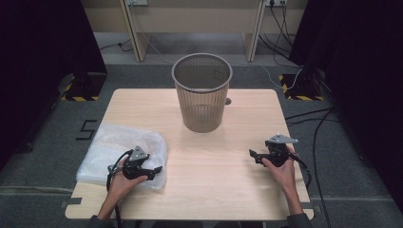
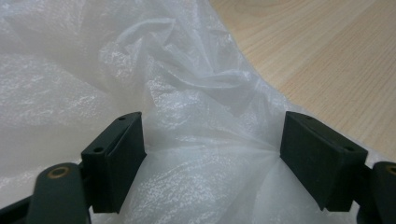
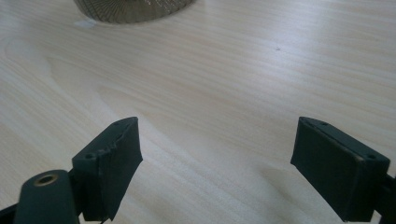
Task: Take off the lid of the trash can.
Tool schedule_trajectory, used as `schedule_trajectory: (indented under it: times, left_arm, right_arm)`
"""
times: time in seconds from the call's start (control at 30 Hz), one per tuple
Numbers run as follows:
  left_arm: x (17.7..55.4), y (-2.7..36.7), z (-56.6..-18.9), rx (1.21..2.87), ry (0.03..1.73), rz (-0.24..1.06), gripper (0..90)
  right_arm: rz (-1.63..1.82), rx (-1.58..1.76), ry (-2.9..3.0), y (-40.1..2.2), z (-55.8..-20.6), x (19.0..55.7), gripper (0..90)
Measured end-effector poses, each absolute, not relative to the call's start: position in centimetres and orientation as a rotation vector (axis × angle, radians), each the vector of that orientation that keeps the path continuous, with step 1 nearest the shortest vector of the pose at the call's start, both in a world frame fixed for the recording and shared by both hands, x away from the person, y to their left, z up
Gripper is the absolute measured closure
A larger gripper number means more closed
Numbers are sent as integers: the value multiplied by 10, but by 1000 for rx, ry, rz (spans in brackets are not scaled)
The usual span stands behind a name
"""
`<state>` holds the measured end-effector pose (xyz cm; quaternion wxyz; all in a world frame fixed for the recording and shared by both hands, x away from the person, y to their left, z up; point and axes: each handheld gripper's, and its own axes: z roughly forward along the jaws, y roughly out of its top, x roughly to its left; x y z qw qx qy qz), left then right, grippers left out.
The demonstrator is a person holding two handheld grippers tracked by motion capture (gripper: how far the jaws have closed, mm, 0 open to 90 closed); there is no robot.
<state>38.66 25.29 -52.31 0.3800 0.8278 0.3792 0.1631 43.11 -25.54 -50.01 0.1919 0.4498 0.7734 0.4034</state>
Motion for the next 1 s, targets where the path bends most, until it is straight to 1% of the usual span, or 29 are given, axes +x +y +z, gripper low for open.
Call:
schedule_trajectory:
  times: [0.37,1.0]
  left_arm:
    - [387,253,-523,2114,969,417,210]
    - [387,253,-523,2115,967,418,211]
  right_arm:
    - [1144,1245,2139,-253,-471,444,159]
    - [1162,1149,2139,-222,-395,494,160]
